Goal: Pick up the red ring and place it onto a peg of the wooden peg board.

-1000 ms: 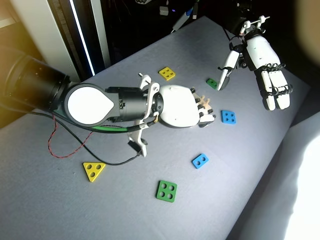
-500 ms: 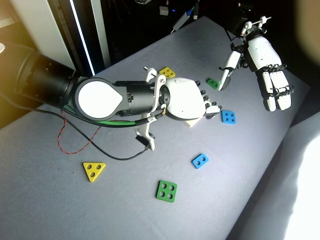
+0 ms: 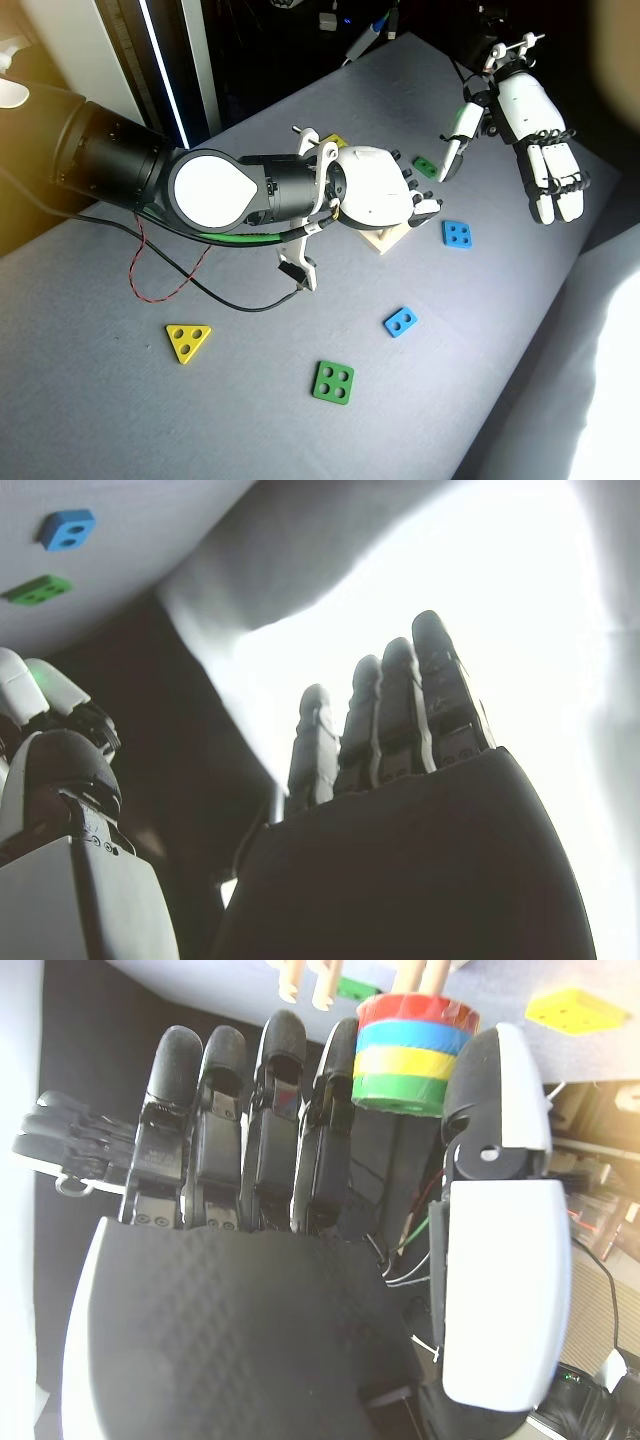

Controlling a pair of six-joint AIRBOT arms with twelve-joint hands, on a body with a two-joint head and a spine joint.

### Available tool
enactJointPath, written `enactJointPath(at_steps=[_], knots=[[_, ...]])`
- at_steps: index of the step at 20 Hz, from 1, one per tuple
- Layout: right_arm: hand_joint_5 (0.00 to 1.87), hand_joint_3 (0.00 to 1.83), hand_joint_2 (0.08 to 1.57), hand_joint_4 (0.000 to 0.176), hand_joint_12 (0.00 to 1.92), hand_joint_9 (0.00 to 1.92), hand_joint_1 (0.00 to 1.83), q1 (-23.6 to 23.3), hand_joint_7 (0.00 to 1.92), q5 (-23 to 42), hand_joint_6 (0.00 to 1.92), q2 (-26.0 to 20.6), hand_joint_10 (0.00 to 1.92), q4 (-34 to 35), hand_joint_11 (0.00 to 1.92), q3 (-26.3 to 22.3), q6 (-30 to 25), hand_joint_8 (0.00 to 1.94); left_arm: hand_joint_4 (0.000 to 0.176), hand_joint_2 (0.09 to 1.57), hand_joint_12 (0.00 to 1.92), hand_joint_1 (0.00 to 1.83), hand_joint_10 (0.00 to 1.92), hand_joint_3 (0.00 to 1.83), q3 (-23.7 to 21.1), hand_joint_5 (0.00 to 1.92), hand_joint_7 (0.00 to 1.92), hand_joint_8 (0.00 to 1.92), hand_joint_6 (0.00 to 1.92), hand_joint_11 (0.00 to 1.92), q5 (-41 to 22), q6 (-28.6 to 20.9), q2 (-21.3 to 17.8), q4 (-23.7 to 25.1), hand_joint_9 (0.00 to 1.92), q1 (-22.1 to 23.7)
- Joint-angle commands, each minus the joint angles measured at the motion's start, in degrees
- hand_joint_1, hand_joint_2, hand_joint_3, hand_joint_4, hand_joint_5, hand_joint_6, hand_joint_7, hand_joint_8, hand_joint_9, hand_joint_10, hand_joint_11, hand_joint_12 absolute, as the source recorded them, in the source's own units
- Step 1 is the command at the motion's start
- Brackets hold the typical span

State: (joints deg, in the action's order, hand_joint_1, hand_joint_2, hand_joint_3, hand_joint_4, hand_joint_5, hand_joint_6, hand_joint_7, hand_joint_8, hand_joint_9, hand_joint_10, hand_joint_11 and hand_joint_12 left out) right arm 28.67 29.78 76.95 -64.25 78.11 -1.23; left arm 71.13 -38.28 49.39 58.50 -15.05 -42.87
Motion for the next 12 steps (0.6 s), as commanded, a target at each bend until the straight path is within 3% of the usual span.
enactJointPath(at_steps=[1,2,3,4,5,8,9,10,11,12], knots=[[1.08,0.0,1.07,0.017,1.51,0.33,1.11,-1.24,0.68,4.06,0.84,0.25,0.26,2.37,0.0,-0.06,-0.19,0.01,0.173,0.95,0.21,0.47,0.0,0.0,0.42,0.05,0.02,0.0,0.0,0.0,-6.82,0.0,0.25,0.18,0.02,0.96],[1.08,0.0,1.07,0.035,1.53,0.34,1.1,-1.25,0.68,4.05,0.83,0.32,0.26,2.35,0.0,0.0,-0.19,0.01,0.175,0.95,0.19,0.46,0.0,0.0,0.41,0.05,0.01,0.0,0.0,0.0,-6.69,0.25,0.29,0.18,0.01,1.15],[1.08,0.0,1.07,0.032,1.52,0.34,1.1,-1.25,0.68,4.05,0.84,0.4,0.26,2.35,0.0,0.07,-0.19,0.0,0.172,0.95,0.17,0.48,0.0,0.0,0.41,0.04,0.0,0.0,0.0,0.0,-6.63,0.28,0.32,0.21,0.0,1.24],[1.07,0.0,1.07,0.0,1.51,0.33,1.11,-1.26,0.67,4.05,0.85,0.61,0.26,2.35,0.0,0.3,-0.2,0.0,0.169,0.96,0.21,0.47,0.0,0.0,0.41,0.04,0.01,0.0,0.0,0.0,-6.58,0.29,0.34,0.31,0.01,1.3],[1.06,0.0,1.07,0.014,1.52,0.33,1.1,-1.25,0.67,4.04,0.86,0.83,0.26,2.35,0.0,0.52,-0.21,0.0,0.16,0.96,0.22,0.47,0.0,0.0,0.4,0.05,0.01,0.0,0.0,0.0,-6.56,0.29,0.35,0.33,0.02,1.3],[1.06,0.0,1.07,0.019,1.52,0.33,1.1,-1.25,0.67,4.04,0.87,1.16,0.26,2.35,0.0,0.79,-0.21,0.0,0.159,0.96,0.23,0.47,0.0,0.0,0.41,0.05,0.01,0.0,0.0,0.0,-6.5,0.29,0.35,0.41,0.02,1.43],[1.04,0.0,1.08,0.045,1.5,0.33,1.09,-1.25,0.67,4.02,0.9,1.23,0.26,2.35,0.0,0.84,-0.21,0.0,0.158,0.95,0.25,0.47,0.0,0.0,0.41,0.05,0.02,0.0,0.0,0.0,-6.5,0.29,0.35,0.51,0.03,1.54],[1.04,0.0,1.08,0.045,1.5,0.33,1.09,-1.24,0.67,4.0,0.9,1.31,0.26,2.35,0.0,0.88,-0.21,0.0,0.158,0.95,0.25,0.47,0.0,0.0,0.41,0.05,0.02,0.0,0.0,0.0,-6.43,0.29,0.35,0.59,0.03,1.65],[1.04,0.0,1.09,0.044,1.53,0.34,1.09,-1.24,0.67,3.98,0.91,1.42,0.27,2.35,0.0,0.93,-0.21,0.0,0.171,0.95,0.26,0.48,0.0,0.0,0.41,0.05,0.02,0.0,0.0,0.0,-6.42,0.29,0.35,0.6,0.02,1.68],[1.03,0.0,1.09,0.049,1.55,0.34,1.08,-1.23,0.67,3.98,0.92,1.48,0.29,2.35,0.0,0.95,-0.21,0.0,0.163,0.95,0.25,0.47,0.0,0.0,0.41,0.05,0.02,0.0,0.0,0.0,-6.42,0.29,0.35,0.63,0.02,1.68]])
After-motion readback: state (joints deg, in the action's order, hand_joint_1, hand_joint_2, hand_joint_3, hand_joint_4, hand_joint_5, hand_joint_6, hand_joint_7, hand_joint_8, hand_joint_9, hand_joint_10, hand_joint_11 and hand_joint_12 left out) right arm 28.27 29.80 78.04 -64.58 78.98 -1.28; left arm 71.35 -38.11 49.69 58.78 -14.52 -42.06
